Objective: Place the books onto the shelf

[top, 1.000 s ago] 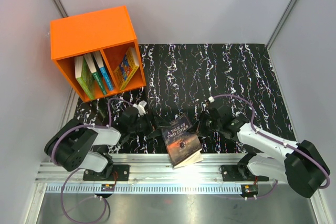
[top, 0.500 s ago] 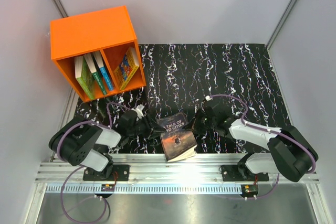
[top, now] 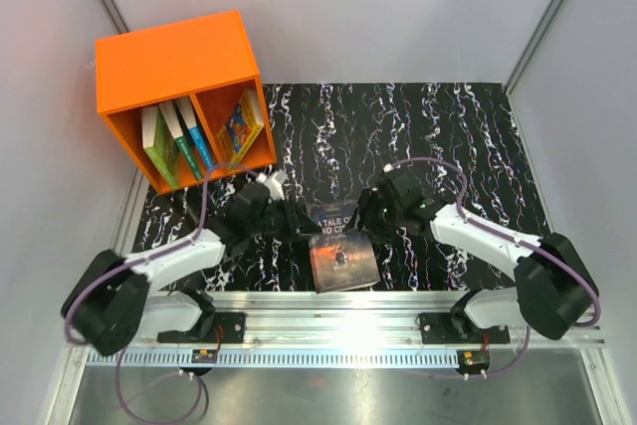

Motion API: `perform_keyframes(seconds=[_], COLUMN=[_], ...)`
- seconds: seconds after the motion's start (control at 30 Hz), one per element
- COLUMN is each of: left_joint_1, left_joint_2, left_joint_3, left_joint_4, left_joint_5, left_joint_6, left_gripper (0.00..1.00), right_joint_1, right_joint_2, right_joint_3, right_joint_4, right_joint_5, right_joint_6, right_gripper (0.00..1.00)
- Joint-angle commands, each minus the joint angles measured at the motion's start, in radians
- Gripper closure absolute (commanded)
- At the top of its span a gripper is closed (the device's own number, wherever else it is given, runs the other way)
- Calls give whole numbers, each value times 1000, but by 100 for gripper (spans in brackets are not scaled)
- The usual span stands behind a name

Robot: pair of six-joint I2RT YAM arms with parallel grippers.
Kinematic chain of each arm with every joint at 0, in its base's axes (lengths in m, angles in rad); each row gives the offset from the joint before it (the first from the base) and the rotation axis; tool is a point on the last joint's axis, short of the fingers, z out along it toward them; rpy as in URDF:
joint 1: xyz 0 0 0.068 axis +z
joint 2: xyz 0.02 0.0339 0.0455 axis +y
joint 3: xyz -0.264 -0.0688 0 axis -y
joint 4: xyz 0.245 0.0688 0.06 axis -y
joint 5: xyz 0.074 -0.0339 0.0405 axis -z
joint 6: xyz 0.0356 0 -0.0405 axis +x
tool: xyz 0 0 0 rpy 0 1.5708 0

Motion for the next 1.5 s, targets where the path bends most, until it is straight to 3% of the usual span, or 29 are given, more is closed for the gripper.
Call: perform_keyframes(seconds=[0.0, 0.07, 0.13, 0.3, 0.43, 0.6, 0.77, 0.9, 1.0, 1.03, 1.17, 1.2, 1.23, 1.4, 1.47], left_joint_1=[-15, -15, -20, -81, -150, -360, -591, -722, -785, -794, -845, -849, -851, -860, -860], left_joint_2=[-143, -201, -253, -321, -316, -290, -218, -139, -18, 24, 156, 182, 190, 188, 179], left_joint_3=[207, 252, 307, 424, 500, 548, 605, 665, 752, 775, 858, 872, 883, 918, 936], left_joint_4=[-343, -456, -521, -702, -776, -822, -866, -889, -1004, -1041, -1204, -1225, -1269, -1383, -1448], left_joint_5=[-128, -176, -248, -468, -579, -848, -1068, -1287, -1462, -1495, -1621, -1647, -1655, -1672, -1640], left_joint_6=[282, 333, 401, 591, 691, 761, 800, 804, 737, 717, 620, 572, 550, 411, 323], left_gripper=[100, 100, 100, 100, 100, 100, 100, 100, 100, 100, 100, 100, 100, 100, 87], right_joint_1=[2, -1, -7, -11, -14, 6, 35, 57, 100, 124, 152, 152, 152, 132, 111], right_joint_2=[-58, -76, -78, -26, 36, 103, 256, 326, 355, 364, 395, 392, 389, 395, 410], right_joint_3=[188, 248, 352, 602, 684, 667, 783, 825, 825, 833, 862, 859, 857, 899, 955], right_joint_4=[-189, -296, -397, -559, -541, -453, -557, -579, -558, -564, -599, -607, -613, -679, -696], right_joint_5=[79, 123, 148, 105, -142, -261, -320, -373, -409, -419, -413, -412, -403, -361, -334], right_joint_6=[-111, -143, -171, -136, 29, 275, 243, 255, 297, 300, 278, 274, 271, 193, 144], right_gripper=[27, 11, 4, 2, 4, 4, 3, 3, 5, 7, 67, 91, 99, 100, 100])
